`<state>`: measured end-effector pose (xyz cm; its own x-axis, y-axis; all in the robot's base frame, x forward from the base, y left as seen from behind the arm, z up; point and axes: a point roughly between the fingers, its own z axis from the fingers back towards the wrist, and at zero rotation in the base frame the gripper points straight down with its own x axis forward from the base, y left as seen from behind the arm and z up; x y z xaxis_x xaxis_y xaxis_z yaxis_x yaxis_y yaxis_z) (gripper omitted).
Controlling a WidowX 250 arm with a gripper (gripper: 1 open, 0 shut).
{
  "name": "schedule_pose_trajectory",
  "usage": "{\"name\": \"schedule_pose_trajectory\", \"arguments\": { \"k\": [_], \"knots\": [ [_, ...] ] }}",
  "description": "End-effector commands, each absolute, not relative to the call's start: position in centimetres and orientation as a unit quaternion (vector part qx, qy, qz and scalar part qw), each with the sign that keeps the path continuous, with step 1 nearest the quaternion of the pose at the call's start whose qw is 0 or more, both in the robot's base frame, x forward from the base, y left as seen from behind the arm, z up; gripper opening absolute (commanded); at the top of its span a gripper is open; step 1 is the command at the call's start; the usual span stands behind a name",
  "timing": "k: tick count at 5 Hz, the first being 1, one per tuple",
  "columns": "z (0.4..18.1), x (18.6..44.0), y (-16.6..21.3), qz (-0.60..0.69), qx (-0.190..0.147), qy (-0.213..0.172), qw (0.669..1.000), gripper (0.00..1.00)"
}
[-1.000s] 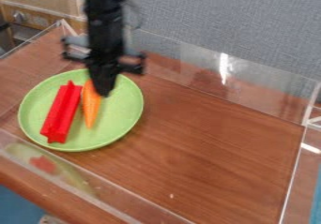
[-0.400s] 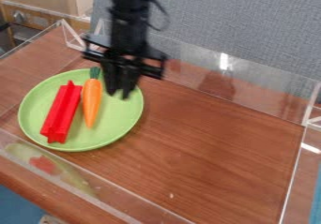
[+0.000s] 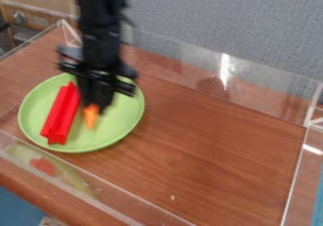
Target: Move the carrot from the green plate to the table
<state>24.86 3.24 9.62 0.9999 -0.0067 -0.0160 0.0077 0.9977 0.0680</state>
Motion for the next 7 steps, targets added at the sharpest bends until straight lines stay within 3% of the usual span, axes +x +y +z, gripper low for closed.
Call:
{"name": "schedule_pose_trajectory", "arguments": {
  "k": [1, 2, 3, 4, 7],
  "knots": [
    [10.0, 25.5, 0.4, -0.047, 0.042, -0.014, 0.998, 0.0],
    [10.2, 25.2, 2.9, -0.039, 0.035, -0.019, 0.998, 1.0],
    [8.9, 24.2, 7.9, -0.017, 0.028, -0.029, 0.999, 1.0],
    [7.6, 22.9, 12.9, 0.004, 0.034, -0.037, 0.999, 0.0],
    [9.5, 23.8, 14.4, 0.068, 0.015, -0.075, 0.995, 0.0]
  ]
}}
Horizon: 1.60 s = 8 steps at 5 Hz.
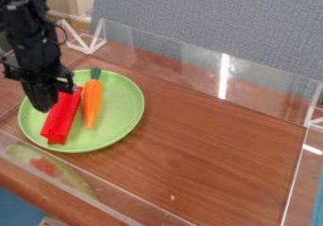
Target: Move the carrot from the green plate to the table
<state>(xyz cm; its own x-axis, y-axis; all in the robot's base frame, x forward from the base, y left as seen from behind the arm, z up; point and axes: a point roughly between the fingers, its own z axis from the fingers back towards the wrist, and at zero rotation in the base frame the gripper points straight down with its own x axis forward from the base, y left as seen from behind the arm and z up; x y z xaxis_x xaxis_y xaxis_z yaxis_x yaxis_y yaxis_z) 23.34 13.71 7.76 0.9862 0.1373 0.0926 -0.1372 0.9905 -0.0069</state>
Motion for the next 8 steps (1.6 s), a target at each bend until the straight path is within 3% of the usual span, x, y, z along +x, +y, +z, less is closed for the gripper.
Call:
{"name": "schedule_pose_trajectory", "arguments": {
  "k": [1, 4, 8],
  "knots": [
    [9.8, 24.2, 14.9, 0.055, 0.006, -0.079, 0.995, 0.0],
    [9.8, 23.6, 14.5, -0.014, -0.019, -0.071, 0.997, 0.0],
    [11.8, 24.8, 14.3, 0.009, -0.04, -0.058, 0.997, 0.0]
  ]
}}
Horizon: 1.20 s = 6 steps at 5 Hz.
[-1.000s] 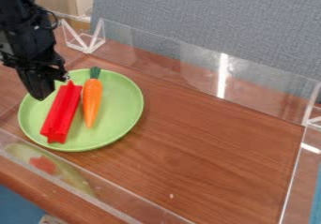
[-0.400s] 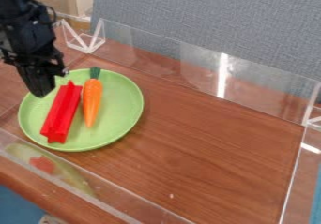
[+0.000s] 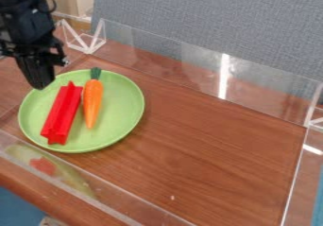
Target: Move the carrot from the green plate to the table
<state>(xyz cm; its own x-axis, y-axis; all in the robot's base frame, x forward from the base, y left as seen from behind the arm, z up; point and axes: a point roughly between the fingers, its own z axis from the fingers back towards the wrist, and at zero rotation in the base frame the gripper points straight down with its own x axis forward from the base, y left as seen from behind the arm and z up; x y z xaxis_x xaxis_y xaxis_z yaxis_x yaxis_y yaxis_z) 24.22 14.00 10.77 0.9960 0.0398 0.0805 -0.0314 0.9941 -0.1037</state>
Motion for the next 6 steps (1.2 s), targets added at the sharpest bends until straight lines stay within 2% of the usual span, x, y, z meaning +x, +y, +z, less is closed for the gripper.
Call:
{"name": "schedule_pose_trajectory", "arguments": {
  "k": [1, 3, 4, 6],
  "knots": [
    [12.1, 24.9, 14.2, -0.02, -0.046, -0.047, 0.998, 0.0],
    [10.1, 24.0, 13.8, 0.034, -0.052, -0.03, 0.998, 0.0],
    [9.5, 24.7, 13.5, 0.019, -0.055, -0.023, 0.998, 0.0],
    [9.4, 26.4, 12.9, -0.011, -0.059, -0.023, 0.998, 0.0]
  ]
}}
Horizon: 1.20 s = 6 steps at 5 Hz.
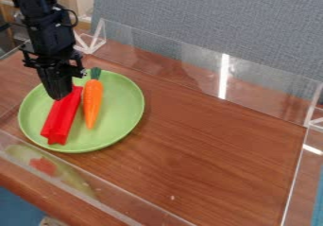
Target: Move the carrot from the green plate to the table
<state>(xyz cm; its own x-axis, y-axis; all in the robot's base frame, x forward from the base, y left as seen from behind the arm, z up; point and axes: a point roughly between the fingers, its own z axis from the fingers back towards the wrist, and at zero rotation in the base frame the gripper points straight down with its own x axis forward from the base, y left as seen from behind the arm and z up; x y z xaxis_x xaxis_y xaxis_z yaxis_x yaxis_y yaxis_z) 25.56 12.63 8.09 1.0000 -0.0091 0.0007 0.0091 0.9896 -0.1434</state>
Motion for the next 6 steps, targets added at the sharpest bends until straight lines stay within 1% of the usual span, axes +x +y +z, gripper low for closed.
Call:
{"name": "schedule_pose_trajectory", "arguments": {
  "k": [1, 2, 3, 4, 6],
  "knots": [
    [12.4, 27.0, 11.3, 0.013, -0.072, -0.04, 0.997, 0.0],
    [13.5, 28.5, 8.3, 0.02, -0.09, -0.059, 0.994, 0.0],
    [12.9, 30.9, 3.7, 0.011, -0.105, -0.061, 0.993, 0.0],
    [12.8, 29.6, 6.0, 0.02, -0.103, -0.053, 0.993, 1.0],
    [12.7, 26.4, 11.9, 0.049, -0.087, -0.049, 0.994, 1.0]
  ]
}}
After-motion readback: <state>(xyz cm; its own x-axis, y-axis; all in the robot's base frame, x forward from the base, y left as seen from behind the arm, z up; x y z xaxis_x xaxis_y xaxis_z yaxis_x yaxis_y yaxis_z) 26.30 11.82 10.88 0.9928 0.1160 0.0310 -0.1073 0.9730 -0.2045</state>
